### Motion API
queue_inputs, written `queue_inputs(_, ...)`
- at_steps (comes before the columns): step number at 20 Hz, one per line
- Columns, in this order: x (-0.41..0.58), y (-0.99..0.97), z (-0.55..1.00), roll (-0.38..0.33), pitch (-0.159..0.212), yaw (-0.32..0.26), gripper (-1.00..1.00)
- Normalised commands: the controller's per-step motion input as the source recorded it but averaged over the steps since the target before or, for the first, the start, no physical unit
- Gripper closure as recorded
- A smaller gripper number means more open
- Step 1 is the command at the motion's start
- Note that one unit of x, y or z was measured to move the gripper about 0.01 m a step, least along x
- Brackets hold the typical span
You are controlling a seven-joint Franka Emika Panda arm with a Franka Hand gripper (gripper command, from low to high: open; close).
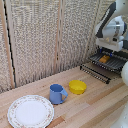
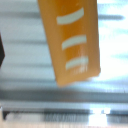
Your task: Kindly employ your clamp to softly take hold of the bread. Delicately rest it on the oven pan, verifying that it is even on the surface. Using your clamp and attentiveness, smoothly glide the pan into the oven and along the appropriate brackets, securing it in position.
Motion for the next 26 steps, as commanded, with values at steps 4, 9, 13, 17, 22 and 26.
queue_inputs(4, -0.322, 0.54, 0.93, -0.072, 0.031, 0.075, -1.00)
queue_inputs(9, -0.271, 0.45, 0.45, -0.116, 0.052, 0.108, -1.00)
queue_inputs(13, -0.316, 0.34, 0.11, -0.227, 0.073, 0.101, -1.00)
queue_inputs(17, -0.291, 0.01, -0.02, -0.313, 0.083, 0.213, -1.00)
queue_inputs(22, -0.109, 0.02, -0.09, -0.278, 0.151, 0.244, -1.00)
queue_inputs(26, 0.024, 0.19, -0.21, -0.175, 0.147, 0.237, -1.00)
